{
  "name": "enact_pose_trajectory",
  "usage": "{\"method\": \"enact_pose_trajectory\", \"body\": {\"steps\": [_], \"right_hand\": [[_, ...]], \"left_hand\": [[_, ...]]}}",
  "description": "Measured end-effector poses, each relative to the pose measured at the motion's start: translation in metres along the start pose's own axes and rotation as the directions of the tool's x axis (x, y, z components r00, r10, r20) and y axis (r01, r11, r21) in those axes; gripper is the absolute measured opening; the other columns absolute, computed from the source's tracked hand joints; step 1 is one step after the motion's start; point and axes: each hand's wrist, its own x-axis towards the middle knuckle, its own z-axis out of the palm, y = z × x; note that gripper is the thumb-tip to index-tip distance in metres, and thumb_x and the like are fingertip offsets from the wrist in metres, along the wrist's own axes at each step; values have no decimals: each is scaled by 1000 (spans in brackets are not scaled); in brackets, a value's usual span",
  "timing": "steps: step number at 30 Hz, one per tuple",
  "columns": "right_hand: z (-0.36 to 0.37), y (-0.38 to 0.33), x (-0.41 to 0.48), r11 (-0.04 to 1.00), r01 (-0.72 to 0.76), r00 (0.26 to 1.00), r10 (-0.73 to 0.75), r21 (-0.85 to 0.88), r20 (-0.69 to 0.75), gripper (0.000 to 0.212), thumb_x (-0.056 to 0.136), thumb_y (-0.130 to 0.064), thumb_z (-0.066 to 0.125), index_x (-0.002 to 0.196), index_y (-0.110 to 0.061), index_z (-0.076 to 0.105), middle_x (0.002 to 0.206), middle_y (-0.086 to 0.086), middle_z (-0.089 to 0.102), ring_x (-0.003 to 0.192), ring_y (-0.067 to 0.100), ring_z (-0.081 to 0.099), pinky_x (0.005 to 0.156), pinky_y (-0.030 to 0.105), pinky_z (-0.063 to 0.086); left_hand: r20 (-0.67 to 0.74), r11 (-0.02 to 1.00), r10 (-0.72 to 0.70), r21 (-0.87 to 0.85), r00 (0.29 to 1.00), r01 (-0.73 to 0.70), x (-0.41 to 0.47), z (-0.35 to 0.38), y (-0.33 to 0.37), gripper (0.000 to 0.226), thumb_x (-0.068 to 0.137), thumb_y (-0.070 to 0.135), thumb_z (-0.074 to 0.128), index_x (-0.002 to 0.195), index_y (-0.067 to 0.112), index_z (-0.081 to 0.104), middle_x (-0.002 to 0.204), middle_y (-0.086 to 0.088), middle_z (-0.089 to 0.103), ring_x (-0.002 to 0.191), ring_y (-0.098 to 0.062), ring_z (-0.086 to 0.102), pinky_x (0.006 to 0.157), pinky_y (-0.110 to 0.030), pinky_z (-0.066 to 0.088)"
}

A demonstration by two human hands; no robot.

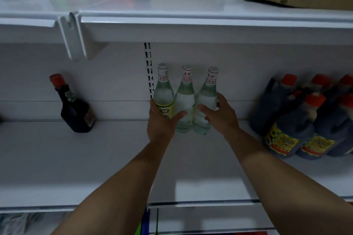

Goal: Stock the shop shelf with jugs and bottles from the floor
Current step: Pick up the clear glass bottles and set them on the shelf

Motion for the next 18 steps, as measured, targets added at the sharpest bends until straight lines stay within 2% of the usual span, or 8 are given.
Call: {"method": "enact_pose_trajectory", "body": {"steps": [2,5,8,13,17,18], "right_hand": [[1,-2,4,1000,-4,1000,4,-21,-1,60,79,-45,72,131,-40,44,99,-14,61,85,20,71,88,45,55],[2,-5,7,999,-20,1000,20,-35,6,70,68,-58,69,131,-43,41,112,-7,64,95,26,68,89,46,54],[3,-4,7,998,-20,1000,21,-53,4,78,59,-67,62,130,-46,39,117,-5,63,97,29,68,90,48,53],[1,-9,2,997,-21,999,24,-73,31,69,75,-55,67,135,-41,37,115,-5,59,98,32,67,90,48,53],[-1,-9,2,996,-29,998,33,-83,51,98,54,-74,60,141,-36,34,130,0,58,106,31,65,91,47,53],[-2,-8,2,996,-41,997,46,-78,57,99,55,-74,61,141,-32,36,132,0,57,106,30,65,92,46,53]], "left_hand": [[-16,1000,-4,-8,1000,4,1,2,-1,114,59,56,83,150,27,20,149,3,42,132,-23,46,104,-44,43],[-36,1000,2,-8,999,-2,2,3,-3,109,60,54,84,148,27,24,145,4,45,130,-21,48,103,-45,44],[-37,999,16,-34,999,-17,3,4,-3,107,59,51,85,145,27,28,142,3,48,128,-21,50,102,-45,45],[-11,998,13,-59,1000,-14,3,2,1,104,61,42,87,145,24,28,143,2,47,128,-21,49,103,-39,43],[49,999,-12,-39,999,14,3,-8,6,97,63,40,86,140,18,32,137,-4,52,124,-24,53,101,-47,47],[61,999,-21,-26,998,22,2,-11,8,94,65,39,86,139,15,33,136,-6,52,124,-25,53,101,-47,47]]}}
